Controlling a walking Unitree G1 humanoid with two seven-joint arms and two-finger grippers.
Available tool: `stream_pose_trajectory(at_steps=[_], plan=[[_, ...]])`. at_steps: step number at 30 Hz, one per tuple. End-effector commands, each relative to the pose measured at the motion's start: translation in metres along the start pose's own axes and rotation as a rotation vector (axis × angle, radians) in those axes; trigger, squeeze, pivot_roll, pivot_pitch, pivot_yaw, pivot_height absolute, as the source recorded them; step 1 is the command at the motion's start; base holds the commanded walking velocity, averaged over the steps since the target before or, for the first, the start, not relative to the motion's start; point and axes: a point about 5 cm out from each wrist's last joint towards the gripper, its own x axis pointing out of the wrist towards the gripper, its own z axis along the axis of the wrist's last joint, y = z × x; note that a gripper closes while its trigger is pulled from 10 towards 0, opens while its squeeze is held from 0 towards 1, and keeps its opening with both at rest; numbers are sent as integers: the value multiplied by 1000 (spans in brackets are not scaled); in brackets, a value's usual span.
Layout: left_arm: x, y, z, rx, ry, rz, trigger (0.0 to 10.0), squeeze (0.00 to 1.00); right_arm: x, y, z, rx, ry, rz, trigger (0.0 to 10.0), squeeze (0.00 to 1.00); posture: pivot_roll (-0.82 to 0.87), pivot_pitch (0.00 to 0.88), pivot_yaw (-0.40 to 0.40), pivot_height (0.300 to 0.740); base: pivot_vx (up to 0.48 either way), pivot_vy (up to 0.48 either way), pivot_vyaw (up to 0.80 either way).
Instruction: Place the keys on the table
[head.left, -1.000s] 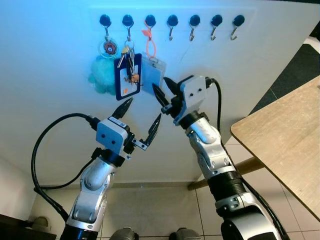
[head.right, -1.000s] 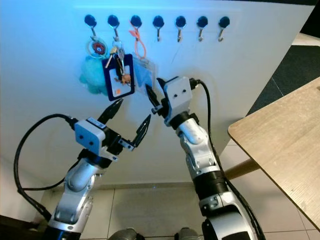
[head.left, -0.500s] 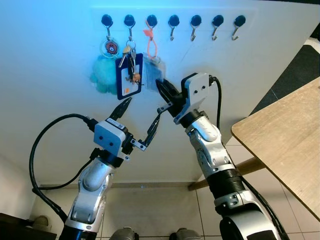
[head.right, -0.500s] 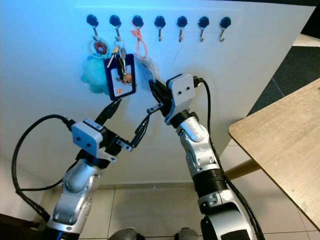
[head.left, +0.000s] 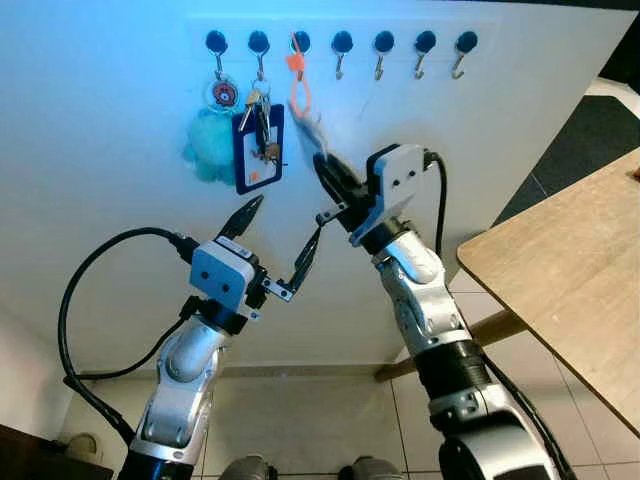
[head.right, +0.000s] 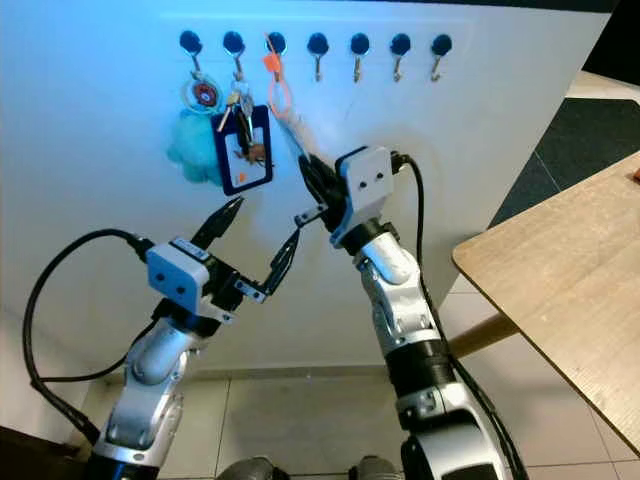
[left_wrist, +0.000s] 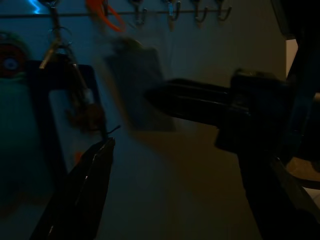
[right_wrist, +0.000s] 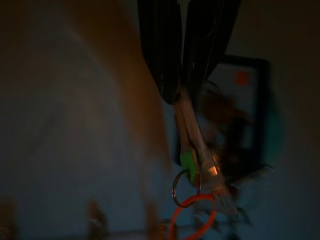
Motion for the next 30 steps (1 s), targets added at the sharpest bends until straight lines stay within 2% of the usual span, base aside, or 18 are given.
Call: stream_pose_trajectory(at_steps=[1,12,16,30], plan=[[0,0,-1,10,12,-8,10000,0,-2,3,6,-5,-33,11,0,0,41,92,-23,740,0,0,0],[0,-2,-1,6,16,-11,10000,0,-2,1,18,-17,-85,-23,0,0,34,101,-20,740,0,0,0],[1,-2,-2,11,21,-18,10000,0,5,-7,33,-30,-132,-64,0,0,36,106,-19,740,0,0,0],[0,-3,-2,10,26,-26,10000,0,17,-24,51,-19,-166,-120,0,0,36,109,-19,740,0,0,0]])
